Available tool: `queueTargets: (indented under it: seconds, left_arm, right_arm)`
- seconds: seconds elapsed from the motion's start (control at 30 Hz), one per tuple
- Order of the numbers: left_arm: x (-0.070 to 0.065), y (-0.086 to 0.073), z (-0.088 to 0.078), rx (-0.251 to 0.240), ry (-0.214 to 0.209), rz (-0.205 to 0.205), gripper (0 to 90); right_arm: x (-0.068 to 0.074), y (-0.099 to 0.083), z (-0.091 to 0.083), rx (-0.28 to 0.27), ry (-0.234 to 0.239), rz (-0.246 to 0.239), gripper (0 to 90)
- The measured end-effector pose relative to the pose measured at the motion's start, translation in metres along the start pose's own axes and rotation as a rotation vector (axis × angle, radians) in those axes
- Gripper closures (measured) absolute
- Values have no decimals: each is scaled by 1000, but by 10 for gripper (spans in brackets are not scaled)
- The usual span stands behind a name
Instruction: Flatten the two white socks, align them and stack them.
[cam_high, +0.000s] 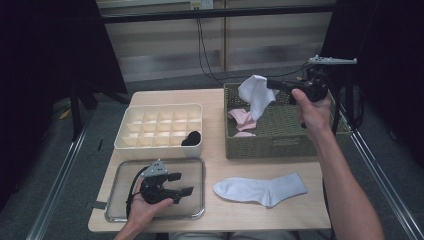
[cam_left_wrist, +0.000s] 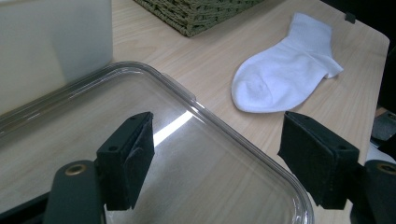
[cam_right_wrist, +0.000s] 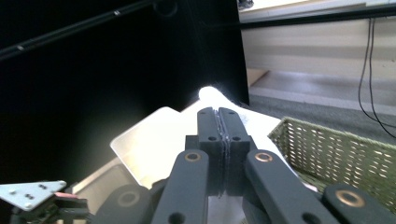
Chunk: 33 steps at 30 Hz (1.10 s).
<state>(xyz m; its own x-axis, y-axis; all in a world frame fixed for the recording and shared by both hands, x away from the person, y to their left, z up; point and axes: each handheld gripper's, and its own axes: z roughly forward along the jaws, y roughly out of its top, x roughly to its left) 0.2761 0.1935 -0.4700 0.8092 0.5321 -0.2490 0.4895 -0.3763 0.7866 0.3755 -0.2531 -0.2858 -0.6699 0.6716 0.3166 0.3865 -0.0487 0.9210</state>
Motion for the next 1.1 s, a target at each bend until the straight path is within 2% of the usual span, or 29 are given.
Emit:
queueTargets:
  seconds: [0.13,0.53,0.63,0.8,0.9,1.1]
  left_arm:
    - [-1,0,1,5,2,1,262]
    - [-2,0,0,-5,15,11,292]
    - [-2,0,0,-8,14,8,293]
    - [-2,0,1,-8,17,5,295]
    - [-2,0,1,-14,11,6,319]
    - [-3,1,1,-10,26,11,315]
  right_arm:
    - [7,0,-4,-2,2,-14,890]
    - [35,-4,-19,-40,51,-39,890]
    - [42,-6,-22,-32,60,-45,890]
    - [53,-15,-27,-26,90,-56,890]
    - [59,-21,-29,-27,122,-47,890]
    - [73,-32,-34,-9,145,-56,891]
